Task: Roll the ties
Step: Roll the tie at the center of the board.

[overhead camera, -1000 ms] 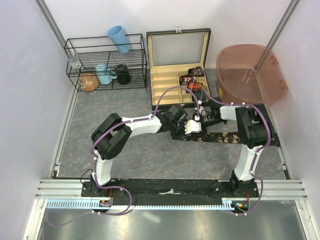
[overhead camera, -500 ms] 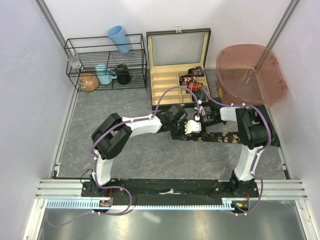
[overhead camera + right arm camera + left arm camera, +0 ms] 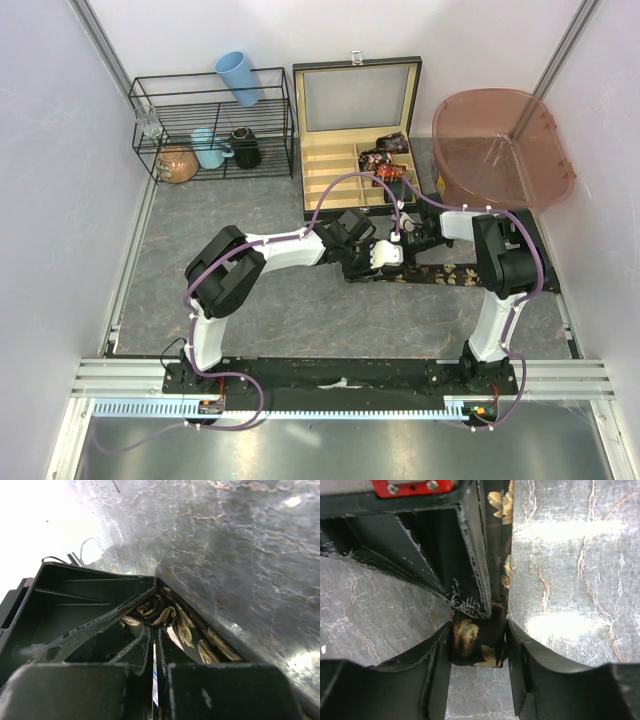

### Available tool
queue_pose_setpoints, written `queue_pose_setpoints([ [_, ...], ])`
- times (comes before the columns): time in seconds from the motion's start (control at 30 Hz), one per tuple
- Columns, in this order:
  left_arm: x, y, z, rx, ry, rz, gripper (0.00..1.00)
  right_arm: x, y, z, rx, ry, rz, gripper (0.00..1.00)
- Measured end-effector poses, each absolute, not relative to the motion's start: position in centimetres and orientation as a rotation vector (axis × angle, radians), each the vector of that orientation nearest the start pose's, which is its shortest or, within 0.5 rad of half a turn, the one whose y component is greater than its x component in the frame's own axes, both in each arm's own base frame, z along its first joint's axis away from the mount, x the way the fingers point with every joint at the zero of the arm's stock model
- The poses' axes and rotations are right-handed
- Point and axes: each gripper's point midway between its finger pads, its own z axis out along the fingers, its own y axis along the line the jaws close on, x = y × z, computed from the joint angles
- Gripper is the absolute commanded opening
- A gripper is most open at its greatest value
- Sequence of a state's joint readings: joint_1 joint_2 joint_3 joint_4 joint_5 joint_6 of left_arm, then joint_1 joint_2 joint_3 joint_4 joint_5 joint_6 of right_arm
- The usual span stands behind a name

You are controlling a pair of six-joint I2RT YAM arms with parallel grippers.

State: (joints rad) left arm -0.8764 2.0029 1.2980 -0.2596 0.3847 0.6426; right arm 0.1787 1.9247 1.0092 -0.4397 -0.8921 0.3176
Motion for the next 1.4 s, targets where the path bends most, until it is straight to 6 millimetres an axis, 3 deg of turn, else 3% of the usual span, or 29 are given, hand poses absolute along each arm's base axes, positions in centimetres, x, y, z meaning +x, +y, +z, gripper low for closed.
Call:
queue_pose_setpoints([
  [0.3, 26.3, -38.9, 1.9, 1.835, 1.73, -0.631, 0.6, 27.8, 19.0, 2.2, 0.067, 2.89, 1.295, 0.0],
  [0.8, 27.1, -39.4, 2.4, 1.605, 1.735, -0.898, 0.62, 27.8, 17.5, 1.3, 0.058, 2.935, 1.149, 0.0],
  [1.07, 26.8, -41.2, 3.2, 1.516, 1.686, -1.039, 0.63, 27.9, 17.5, 1.3, 0.037, 2.935, 1.137, 0.0],
  [1.2, 26.7, -41.4, 2.5, 1.501, 1.701, -1.061, 0.55, 27.9, 17.5, 1.3, 0.032, 2.934, 1.138, 0.0],
  [1.3, 27.0, -41.6, 2.4, 1.497, 1.707, -1.058, 0.43, 27.9, 17.6, 1.3, 0.02, 2.929, 1.146, 0.0],
  [1.33, 27.0, -41.6, 2.4, 1.498, 1.709, -1.055, 0.35, 27.9, 17.6, 1.3, 0.016, 2.928, 1.15, 0.0],
  [1.4, 27.0, -41.4, 2.2, 1.503, 1.722, -1.044, 0.29, 27.9, 17.7, 1.3, 0.014, 2.927, 1.157, 0.0],
])
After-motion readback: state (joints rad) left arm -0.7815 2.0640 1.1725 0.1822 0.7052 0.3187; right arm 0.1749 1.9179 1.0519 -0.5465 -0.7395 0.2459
